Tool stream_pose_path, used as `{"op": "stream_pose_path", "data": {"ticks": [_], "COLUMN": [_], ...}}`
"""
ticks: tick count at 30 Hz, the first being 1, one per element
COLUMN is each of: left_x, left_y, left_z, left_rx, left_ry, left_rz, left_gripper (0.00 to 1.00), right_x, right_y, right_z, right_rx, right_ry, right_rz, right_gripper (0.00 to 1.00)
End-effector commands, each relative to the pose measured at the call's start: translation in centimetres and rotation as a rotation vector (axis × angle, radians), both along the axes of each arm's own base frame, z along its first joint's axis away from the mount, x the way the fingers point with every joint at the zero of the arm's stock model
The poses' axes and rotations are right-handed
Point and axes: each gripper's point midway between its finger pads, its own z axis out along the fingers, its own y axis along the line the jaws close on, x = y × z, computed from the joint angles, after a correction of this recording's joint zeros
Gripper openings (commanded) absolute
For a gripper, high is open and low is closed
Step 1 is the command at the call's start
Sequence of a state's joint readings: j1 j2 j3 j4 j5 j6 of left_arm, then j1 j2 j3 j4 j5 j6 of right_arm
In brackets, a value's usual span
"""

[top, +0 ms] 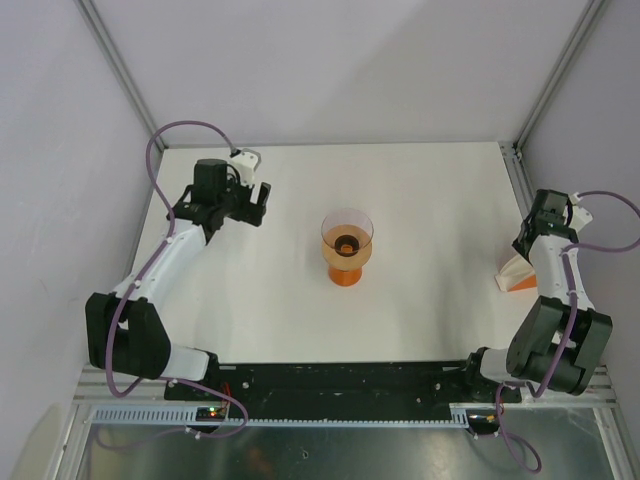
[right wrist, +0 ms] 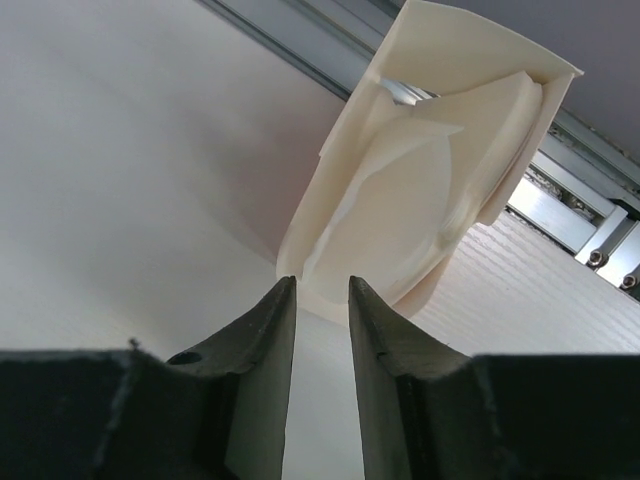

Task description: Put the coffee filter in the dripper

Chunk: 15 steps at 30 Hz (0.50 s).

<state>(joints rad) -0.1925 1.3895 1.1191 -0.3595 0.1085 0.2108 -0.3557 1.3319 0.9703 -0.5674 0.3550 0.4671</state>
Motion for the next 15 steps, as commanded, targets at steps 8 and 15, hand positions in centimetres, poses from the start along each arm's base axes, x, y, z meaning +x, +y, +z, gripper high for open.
{"op": "stream_pose_path", "data": {"ticks": [8, 15], "left_x": [0.92, 0.9], "left_y": [0.33, 0.28], "left_z": [0.8, 0.86], "left_rx": [-0.021, -0.028], "left_ry": [-0.035, -0.036], "left_rz": [-0.001, -0.006], "left_gripper": [0.94, 0.94], "right_x": [1.17, 0.8], "right_y": [-1.31, -1.64], "right_z": [-0.67, -0.39], "right_rx": [-0.028, -0.049], "right_ry": [-0.018, -0.016], "right_rz": [-0.057, -0.072], "right_gripper": [0.32, 0.31]}}
